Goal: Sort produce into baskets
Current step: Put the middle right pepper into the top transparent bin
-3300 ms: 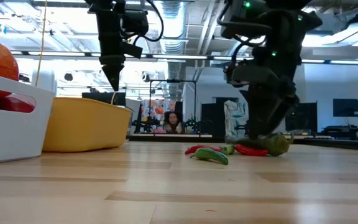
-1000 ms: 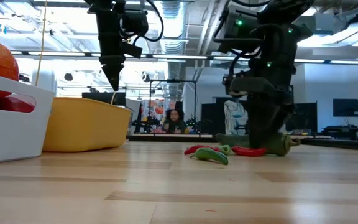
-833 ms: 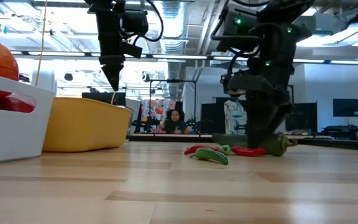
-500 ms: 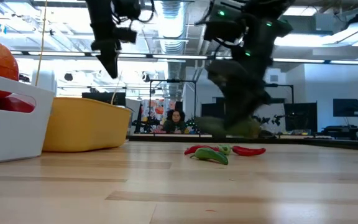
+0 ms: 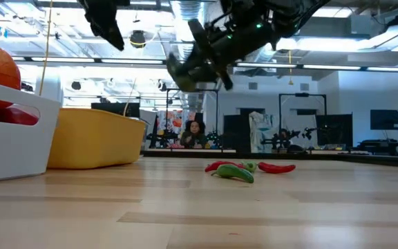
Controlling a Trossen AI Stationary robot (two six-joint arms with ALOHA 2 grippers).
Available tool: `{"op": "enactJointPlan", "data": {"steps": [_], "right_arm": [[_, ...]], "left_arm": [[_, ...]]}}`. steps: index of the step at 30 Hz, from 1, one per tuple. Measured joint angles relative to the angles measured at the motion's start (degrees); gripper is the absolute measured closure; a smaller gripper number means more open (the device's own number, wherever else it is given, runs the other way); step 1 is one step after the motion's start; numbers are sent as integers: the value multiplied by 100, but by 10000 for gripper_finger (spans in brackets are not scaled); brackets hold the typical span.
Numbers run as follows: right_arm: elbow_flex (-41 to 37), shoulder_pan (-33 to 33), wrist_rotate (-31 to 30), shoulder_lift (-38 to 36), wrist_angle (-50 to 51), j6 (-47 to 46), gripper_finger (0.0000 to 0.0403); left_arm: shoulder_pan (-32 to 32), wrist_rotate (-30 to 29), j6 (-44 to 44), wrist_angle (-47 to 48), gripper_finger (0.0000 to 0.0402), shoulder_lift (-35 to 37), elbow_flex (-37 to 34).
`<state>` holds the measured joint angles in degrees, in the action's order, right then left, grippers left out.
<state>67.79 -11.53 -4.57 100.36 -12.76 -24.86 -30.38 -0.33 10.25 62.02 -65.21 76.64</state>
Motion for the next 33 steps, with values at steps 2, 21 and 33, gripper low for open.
{"op": "enactJointPlan", "data": {"steps": [2, 21, 33], "right_arm": [[0, -113, -7, 142, -750, 131, 246], [3005, -397, 19, 3402, -2597, 138, 237], [3786, -412, -7, 3949, -2331, 53, 225]], "left_arm": [[35, 166, -43, -25, 233, 83, 0], [289, 226, -50, -901, 233, 328, 2], [289, 233, -1, -870, 233, 326, 2]]}}
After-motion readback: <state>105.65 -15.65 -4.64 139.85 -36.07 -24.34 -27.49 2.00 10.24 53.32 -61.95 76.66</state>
